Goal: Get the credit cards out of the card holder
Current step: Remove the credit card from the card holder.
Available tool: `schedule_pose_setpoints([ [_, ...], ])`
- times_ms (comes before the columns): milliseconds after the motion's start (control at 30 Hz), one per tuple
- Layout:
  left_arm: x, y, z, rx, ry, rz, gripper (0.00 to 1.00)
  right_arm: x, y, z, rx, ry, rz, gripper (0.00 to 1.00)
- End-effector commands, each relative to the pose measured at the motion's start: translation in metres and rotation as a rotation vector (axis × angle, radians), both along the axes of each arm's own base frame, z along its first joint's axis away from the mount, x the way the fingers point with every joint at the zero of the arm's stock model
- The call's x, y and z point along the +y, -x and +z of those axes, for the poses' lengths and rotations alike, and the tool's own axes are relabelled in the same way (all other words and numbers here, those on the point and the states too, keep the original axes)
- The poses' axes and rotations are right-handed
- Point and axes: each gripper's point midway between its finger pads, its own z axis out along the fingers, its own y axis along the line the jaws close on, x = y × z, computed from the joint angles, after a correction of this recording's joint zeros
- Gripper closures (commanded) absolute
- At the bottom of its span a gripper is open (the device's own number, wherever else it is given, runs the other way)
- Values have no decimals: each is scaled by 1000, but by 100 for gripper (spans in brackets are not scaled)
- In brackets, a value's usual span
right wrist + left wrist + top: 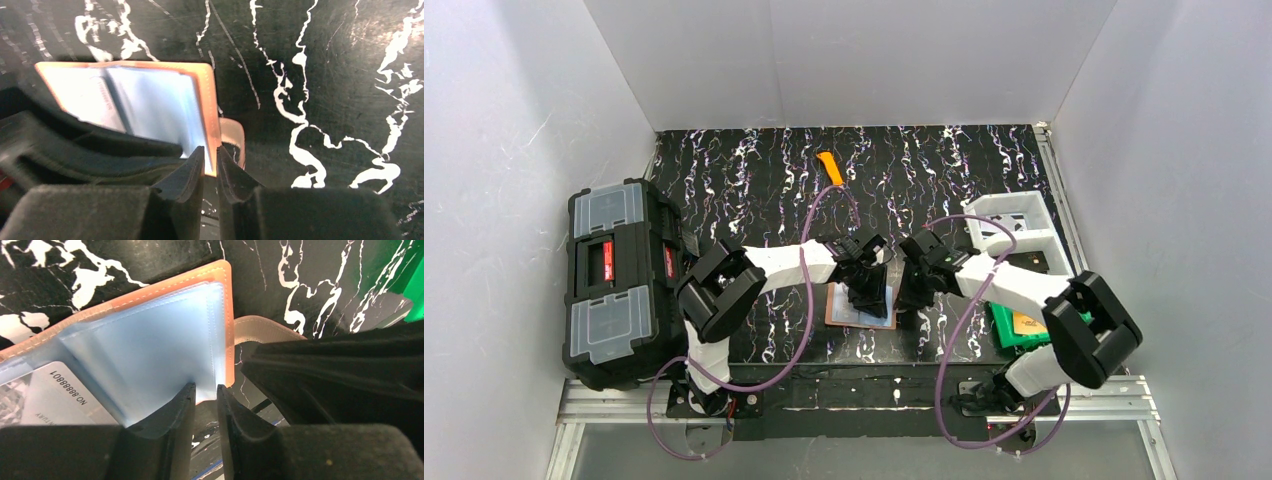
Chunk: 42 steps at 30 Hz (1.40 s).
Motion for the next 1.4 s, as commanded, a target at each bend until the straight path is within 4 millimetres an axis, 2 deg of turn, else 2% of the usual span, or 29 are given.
schedule_pose_setpoints([
  [0, 1, -2, 3, -20, -19, -5, 75, 0, -10, 34, -100, -31, -1, 76],
  [133, 1, -8, 25, -66, -4, -16, 71, 0, -13, 55, -134, -45, 1, 75],
  [267, 5, -14, 41, -97, 9, -5, 70, -1, -14, 66, -149, -43, 2, 74],
  [400, 11, -20, 46, -107, 5, 7, 72, 1, -14, 73, -155, -57, 10, 75],
  [833, 28, -28, 46, -110, -28, 26, 90, 4, -9, 79, -140, -82, 27, 75],
  [1033, 29, -34, 37, -104, -76, 33, 95, 4, -7, 78, -134, -84, 27, 75],
  [1233, 22, -31, 7, -31, -100, 21, 96, 4, -7, 79, -134, -80, 28, 74],
  [1367, 23, -29, 1, -17, -105, 25, 96, 4, -7, 79, -134, -79, 28, 74],
])
